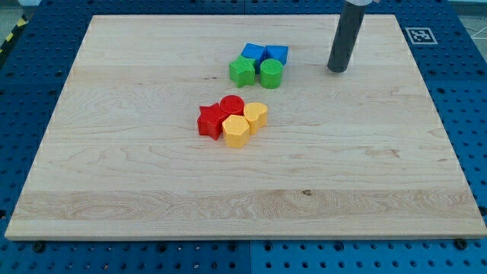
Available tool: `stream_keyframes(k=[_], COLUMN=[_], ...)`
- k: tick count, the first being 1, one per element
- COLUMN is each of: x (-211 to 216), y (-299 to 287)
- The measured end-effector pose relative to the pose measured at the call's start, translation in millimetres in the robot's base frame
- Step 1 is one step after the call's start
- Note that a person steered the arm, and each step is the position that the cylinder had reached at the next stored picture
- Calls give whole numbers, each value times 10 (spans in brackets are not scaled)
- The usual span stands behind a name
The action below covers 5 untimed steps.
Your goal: Point at the green circle
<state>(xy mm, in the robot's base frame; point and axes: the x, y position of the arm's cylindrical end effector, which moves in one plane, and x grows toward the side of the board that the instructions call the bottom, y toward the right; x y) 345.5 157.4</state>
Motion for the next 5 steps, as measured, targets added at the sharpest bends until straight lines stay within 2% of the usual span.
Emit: stream_keyframes(k=[2,5], x=[8,60], y=[-666,-710])
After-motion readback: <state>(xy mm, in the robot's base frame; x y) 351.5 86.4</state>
